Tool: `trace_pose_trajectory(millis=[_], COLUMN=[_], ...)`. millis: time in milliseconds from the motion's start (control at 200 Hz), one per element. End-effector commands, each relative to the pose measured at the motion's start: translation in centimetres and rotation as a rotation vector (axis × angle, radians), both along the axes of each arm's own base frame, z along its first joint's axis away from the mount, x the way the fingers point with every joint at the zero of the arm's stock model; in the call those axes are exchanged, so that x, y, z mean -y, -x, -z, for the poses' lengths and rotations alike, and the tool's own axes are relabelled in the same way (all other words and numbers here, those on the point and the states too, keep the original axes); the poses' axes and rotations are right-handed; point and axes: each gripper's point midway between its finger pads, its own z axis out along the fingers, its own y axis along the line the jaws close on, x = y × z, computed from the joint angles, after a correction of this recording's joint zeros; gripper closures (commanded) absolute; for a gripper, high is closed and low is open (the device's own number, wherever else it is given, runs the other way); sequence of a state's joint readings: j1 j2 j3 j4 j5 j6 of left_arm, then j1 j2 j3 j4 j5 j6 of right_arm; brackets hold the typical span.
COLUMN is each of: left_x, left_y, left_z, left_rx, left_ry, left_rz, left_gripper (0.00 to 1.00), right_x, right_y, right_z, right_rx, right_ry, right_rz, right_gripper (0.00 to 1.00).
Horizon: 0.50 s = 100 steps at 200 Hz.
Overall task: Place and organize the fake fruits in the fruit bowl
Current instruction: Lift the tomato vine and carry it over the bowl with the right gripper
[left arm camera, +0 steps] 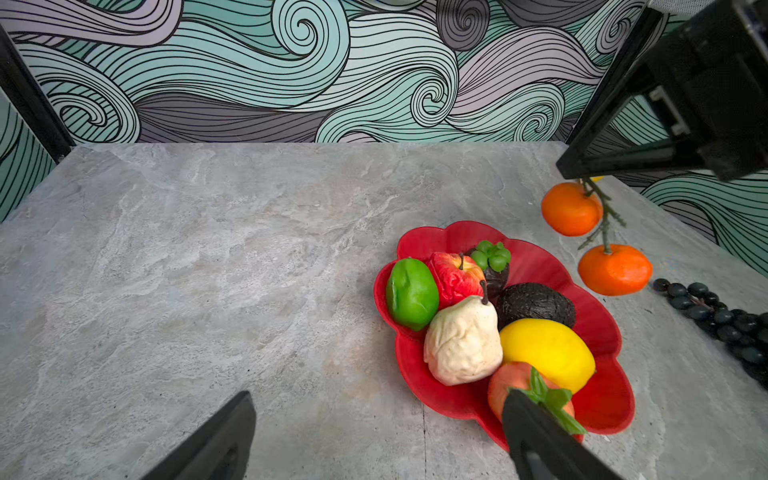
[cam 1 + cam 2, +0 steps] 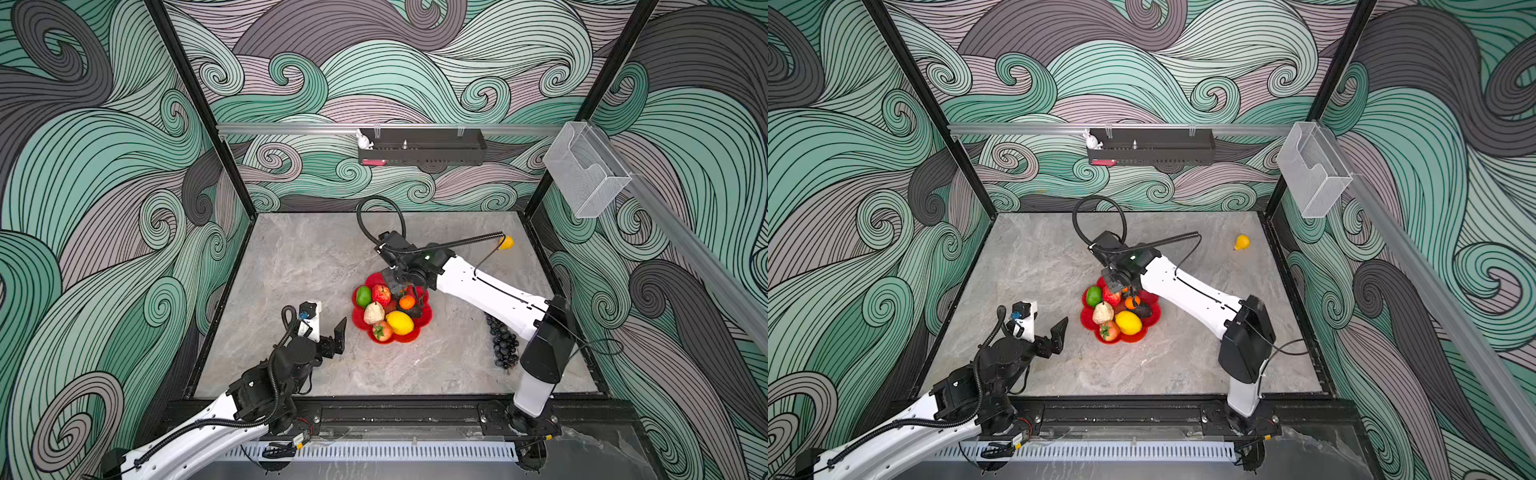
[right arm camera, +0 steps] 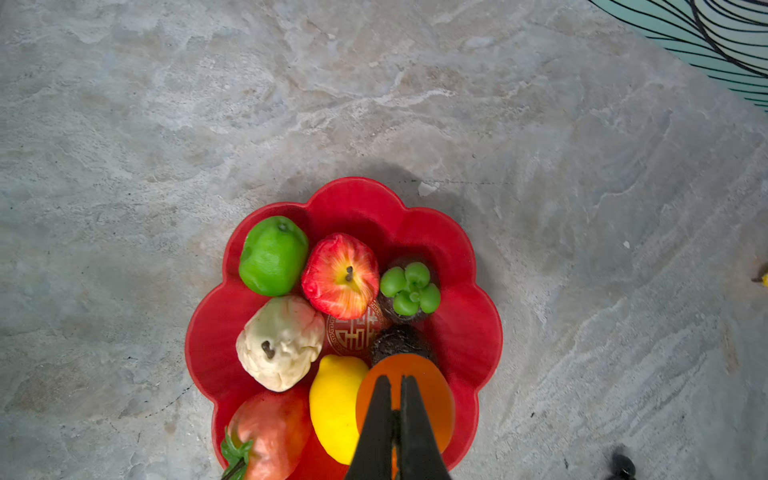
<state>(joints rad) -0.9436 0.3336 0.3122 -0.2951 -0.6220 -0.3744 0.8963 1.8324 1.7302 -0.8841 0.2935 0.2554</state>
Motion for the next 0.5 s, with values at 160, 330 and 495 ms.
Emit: trace_pose_trajectory(millis=[160, 330, 495], left_x=[-0.7, -0.7, -0.5], left_y=[-0.1, -0.1, -0.2], left_z=[0.1, 0.1, 0.1], left_rx=[0.002, 0.003, 0.0], left_ry=[-0.005, -0.004, -0.004], left_rz=[-0.036, -0.036, -0.03], left_gripper=[0.05, 0.05, 0.05], right_x=[-2.2, -3.4, -4.5], right_y=[-1.2, -1.0, -1.5], right_z=[0.9, 2.8, 3.2], right_rx=[-0.02, -0.074, -0.058], right_ry=[0.075, 0.048, 0.037], right_rz=[-0.102, -0.114, -0.154], right_gripper=[1.0, 1.0, 1.0])
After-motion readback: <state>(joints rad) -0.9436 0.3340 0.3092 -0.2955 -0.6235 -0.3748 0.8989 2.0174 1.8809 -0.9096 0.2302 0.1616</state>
